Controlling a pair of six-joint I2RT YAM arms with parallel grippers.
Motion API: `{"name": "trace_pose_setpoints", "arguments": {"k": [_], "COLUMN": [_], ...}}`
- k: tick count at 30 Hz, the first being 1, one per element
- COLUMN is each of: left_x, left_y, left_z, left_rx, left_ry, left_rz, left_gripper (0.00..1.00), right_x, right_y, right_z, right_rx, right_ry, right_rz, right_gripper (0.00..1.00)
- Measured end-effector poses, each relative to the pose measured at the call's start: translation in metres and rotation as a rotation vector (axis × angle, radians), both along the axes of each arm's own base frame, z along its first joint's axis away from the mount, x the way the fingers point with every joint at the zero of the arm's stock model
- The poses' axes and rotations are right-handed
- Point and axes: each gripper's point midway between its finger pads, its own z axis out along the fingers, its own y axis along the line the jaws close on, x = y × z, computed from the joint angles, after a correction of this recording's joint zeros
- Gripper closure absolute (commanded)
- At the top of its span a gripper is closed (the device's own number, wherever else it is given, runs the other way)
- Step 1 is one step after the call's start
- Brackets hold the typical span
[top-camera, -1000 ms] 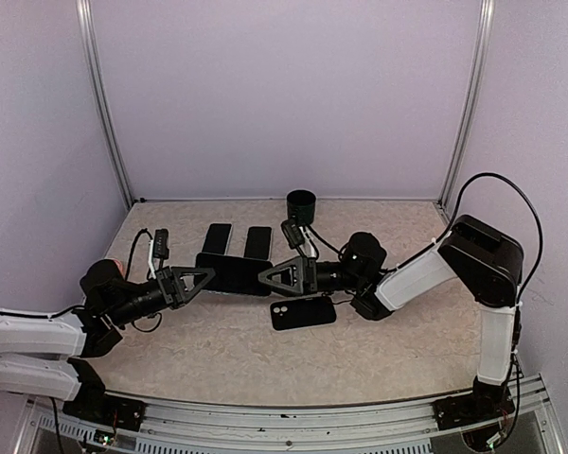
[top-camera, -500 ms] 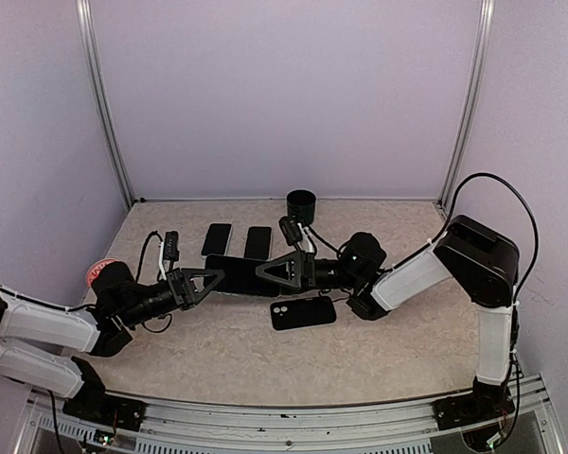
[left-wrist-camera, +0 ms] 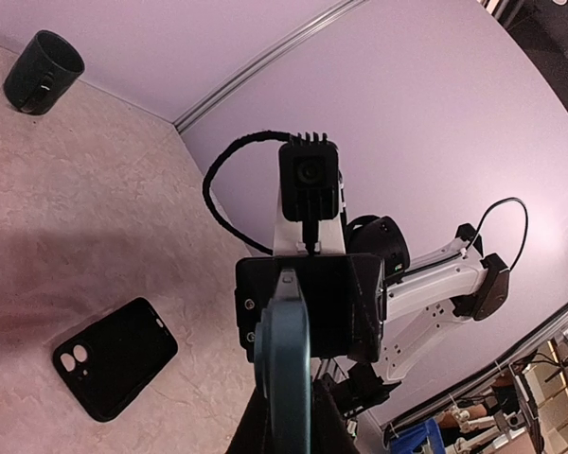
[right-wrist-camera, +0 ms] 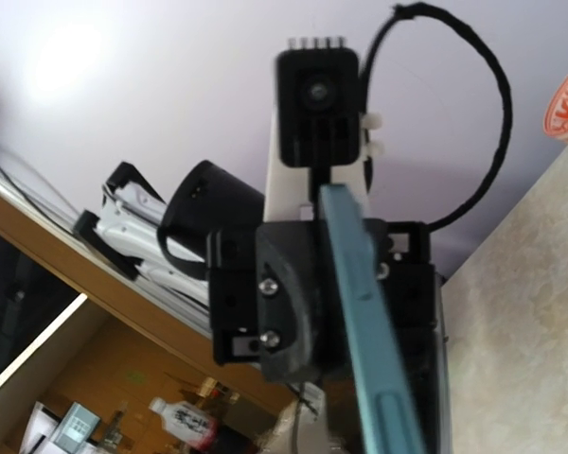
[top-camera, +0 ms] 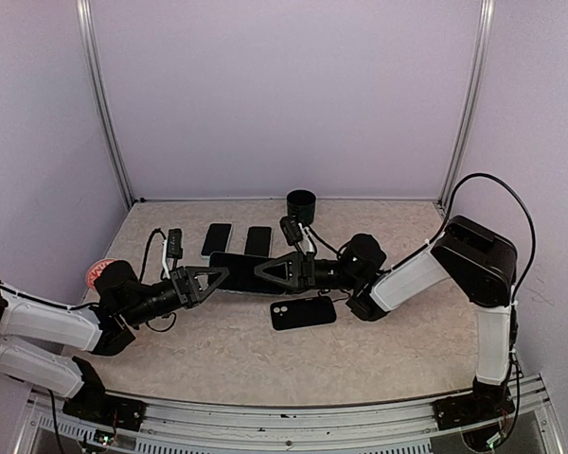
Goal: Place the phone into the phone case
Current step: Pass from the left arm to the right
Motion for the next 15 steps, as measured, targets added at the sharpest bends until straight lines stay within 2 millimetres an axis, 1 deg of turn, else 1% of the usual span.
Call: {"name": "trace_pose_setpoints", "arguments": {"k": [6,9,11,14,15], "left_x": [-0.0023,-0.0034,-0.0035,-0.0033,-0.0033], "left_y": [-0.0015,-0.0021,-0.0021,-0.002,-0.002], "left_z": [0.0015,0.0031,0.0037,0.0035,0.0035], "left_rx": [-0.006,-0.011,-0.016,-0.018,-0.018], "left_ry": [-0.002,-0.006,-0.002,0.004,0.004], "left_rz": [-0.011,-0.016,-0.017,-0.016,-0.016], "left_gripper": [1.0,1.0,1.0,1.0,0.98], "right_x": [0.002,0.0028,0.003,0.0036,0.0037], "right_y": [0.0012,0.0014,0.0014,0.0016,0.0016], "right_z": [-0.0065,-0.0079,-0.0077,-0.0086,-0.0087], "right_rx": [-0.008,-0.01,-0.008,-0.01,-0.01], "right_ry": [0.016,0.022,0.014,0.006,0.005], "right_rz": [-0.004,-0.007,-0.009,-0.014,-0.014], "right_gripper": [0.88,0.94,1.0,1.0,1.0]}}
